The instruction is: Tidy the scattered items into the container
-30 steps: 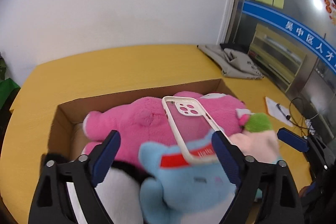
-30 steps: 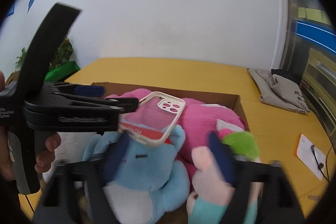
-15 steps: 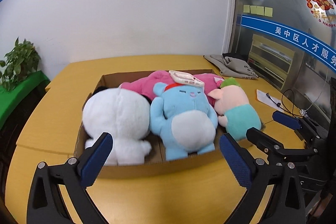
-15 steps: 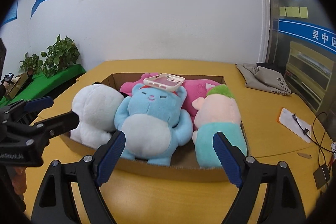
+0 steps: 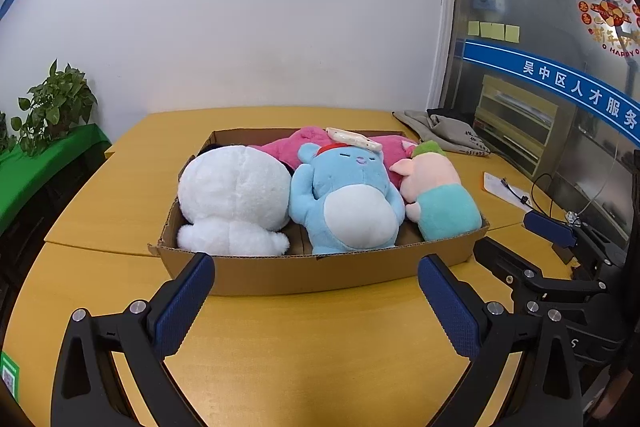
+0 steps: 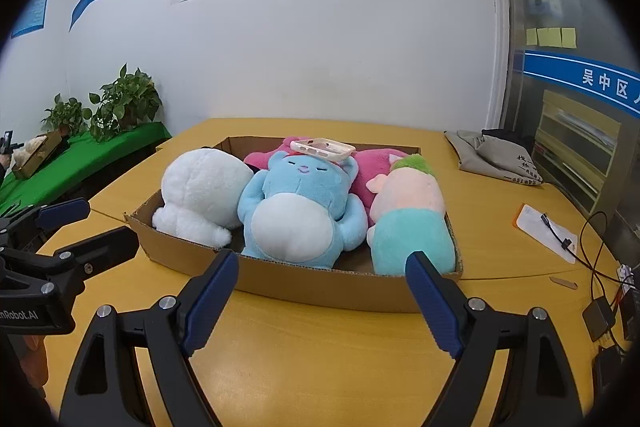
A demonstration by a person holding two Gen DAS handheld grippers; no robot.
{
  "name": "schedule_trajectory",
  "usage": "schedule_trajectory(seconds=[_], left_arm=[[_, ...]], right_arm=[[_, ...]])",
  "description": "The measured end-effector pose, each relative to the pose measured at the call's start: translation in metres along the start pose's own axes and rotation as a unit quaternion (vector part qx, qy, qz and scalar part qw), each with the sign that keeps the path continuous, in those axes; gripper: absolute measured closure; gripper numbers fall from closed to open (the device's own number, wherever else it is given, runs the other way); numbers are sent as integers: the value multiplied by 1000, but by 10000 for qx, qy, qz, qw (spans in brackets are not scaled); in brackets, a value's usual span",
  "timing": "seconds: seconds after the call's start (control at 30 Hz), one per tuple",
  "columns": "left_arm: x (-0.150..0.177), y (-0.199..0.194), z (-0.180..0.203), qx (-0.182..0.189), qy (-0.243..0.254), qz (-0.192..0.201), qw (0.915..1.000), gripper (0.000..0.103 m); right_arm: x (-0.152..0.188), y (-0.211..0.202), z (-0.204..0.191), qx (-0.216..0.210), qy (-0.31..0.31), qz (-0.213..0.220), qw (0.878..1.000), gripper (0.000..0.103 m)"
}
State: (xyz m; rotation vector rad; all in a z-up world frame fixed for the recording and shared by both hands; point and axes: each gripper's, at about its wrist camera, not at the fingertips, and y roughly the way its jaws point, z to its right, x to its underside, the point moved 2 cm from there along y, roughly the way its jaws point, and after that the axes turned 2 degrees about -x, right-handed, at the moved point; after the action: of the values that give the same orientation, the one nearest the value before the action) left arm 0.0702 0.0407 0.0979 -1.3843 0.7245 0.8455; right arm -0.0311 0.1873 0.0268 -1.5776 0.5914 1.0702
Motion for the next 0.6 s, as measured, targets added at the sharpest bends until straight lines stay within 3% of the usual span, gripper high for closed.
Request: schedule_trajectory(seconds=[0.6], left_arm=[[14,2,12,82,66,-95,9999,0]], right_arm=[[13,-9,3,84,-37,-74,9999,17]])
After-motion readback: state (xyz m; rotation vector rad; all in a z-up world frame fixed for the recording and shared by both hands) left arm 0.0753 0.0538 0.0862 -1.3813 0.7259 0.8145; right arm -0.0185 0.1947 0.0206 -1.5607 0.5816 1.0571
